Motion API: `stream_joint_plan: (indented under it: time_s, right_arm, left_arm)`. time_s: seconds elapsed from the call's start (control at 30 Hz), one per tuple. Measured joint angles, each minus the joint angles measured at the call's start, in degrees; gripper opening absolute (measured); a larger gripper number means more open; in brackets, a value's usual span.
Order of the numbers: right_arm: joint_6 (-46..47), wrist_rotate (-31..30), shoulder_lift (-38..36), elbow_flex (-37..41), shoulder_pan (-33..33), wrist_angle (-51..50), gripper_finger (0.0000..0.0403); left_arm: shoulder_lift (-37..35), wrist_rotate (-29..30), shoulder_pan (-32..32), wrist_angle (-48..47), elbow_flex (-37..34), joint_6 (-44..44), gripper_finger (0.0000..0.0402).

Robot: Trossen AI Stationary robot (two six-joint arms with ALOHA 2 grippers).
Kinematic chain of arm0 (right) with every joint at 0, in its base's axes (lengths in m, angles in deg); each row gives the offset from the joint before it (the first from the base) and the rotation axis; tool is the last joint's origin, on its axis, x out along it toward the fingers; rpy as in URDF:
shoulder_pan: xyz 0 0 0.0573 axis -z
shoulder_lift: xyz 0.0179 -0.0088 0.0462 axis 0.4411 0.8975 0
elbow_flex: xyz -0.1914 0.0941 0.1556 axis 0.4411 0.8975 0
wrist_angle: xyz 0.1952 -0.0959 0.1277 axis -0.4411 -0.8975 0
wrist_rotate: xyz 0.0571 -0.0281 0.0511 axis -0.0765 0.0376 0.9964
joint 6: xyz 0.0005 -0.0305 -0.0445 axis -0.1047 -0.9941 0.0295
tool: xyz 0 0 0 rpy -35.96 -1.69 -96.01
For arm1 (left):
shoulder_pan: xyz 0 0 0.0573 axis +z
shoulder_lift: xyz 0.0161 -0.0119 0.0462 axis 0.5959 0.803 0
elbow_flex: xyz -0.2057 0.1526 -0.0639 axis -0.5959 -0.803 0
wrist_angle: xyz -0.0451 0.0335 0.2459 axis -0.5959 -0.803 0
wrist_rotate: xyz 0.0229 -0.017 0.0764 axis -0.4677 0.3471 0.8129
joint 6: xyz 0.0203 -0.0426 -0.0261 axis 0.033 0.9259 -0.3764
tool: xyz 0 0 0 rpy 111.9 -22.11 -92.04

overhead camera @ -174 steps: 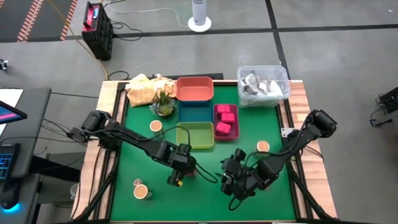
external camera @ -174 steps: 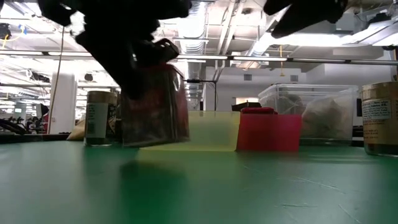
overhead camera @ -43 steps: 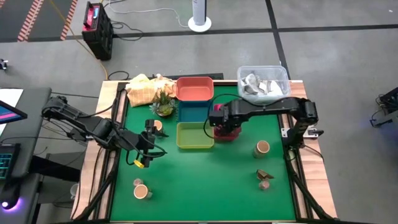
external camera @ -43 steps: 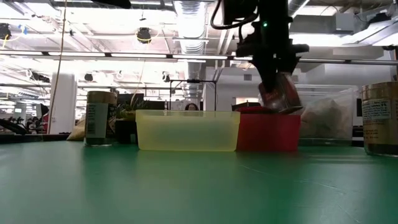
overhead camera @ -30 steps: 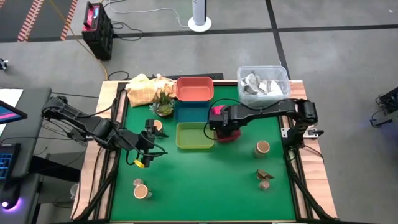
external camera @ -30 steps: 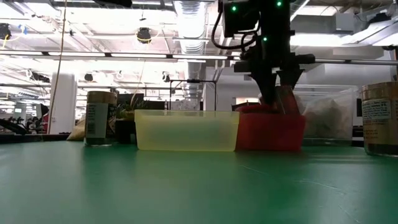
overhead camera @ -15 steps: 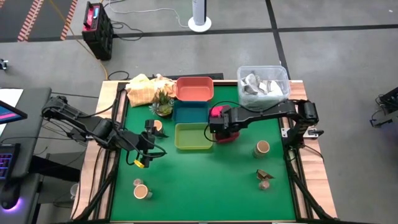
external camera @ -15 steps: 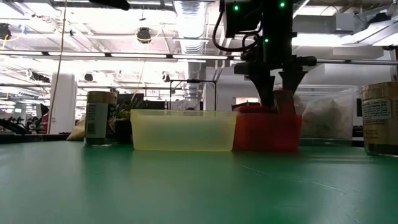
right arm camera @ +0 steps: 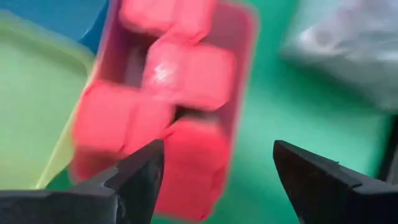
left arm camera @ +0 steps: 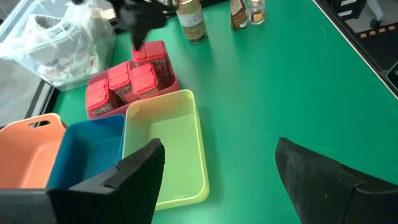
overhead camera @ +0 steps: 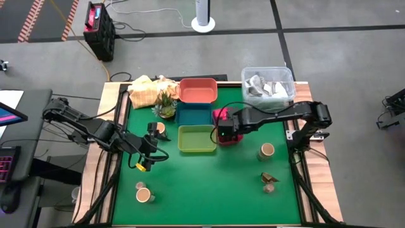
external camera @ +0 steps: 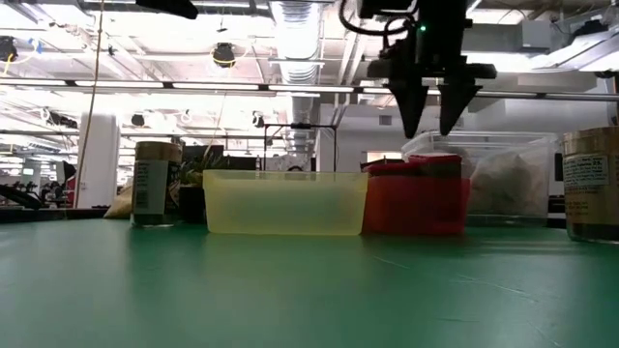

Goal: Sort spices by type
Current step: Put the red seasoning can into the red bin

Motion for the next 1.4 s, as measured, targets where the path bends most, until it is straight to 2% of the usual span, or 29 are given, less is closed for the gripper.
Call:
stream_joint_plan:
  time_s: [0.27, 0.4, 0.53, 0.67, 0.77, 1.07, 1.4]
  right_arm:
    - [1.6, 0.3, -0.1, 0.0, -0.3, -9.8, 0.0285]
    - [-3.1, 0.3, -0.1, 1.7, 1.0, -2.8, 0.028]
    - [-6.3, 3.5, -0.3, 8.8, 4.4, 5.2, 0.0279]
    - [-6.6, 2.5, -0.8, 12.2, 5.0, 9.8, 0.0279]
    - [-7.5, 2.0, -0.6, 11.0, 4.5, 10.0, 0.0279]
    - [-8.3, 1.4, -0.1, 4.2, 4.4, 1.0, 0.0279]
    - [-9.7, 0.6, -0.2, 2.6, 2.5, -1.9, 0.0279]
  left_arm:
    - [0.0, 0.2, 0.0, 0.4, 0.0, -1.8, 0.029]
    - [0.0, 0.3, 0.5, 1.4, 0.0, -2.7, 0.029]
    - [0.0, 0.4, 0.9, 1.3, 0.0, -2.5, 0.029]
    - [0.0, 0.3, 0.9, 0.9, 0.0, -2.4, 0.029]
    - [0.0, 0.3, 0.9, 0.9, 0.0, -2.7, 0.029]
    - [0.0, 0.3, 0.9, 0.4, 0.0, -2.4, 0.029]
    - [0.0, 0.3, 0.9, -2.9, 0.0, -0.7, 0.029]
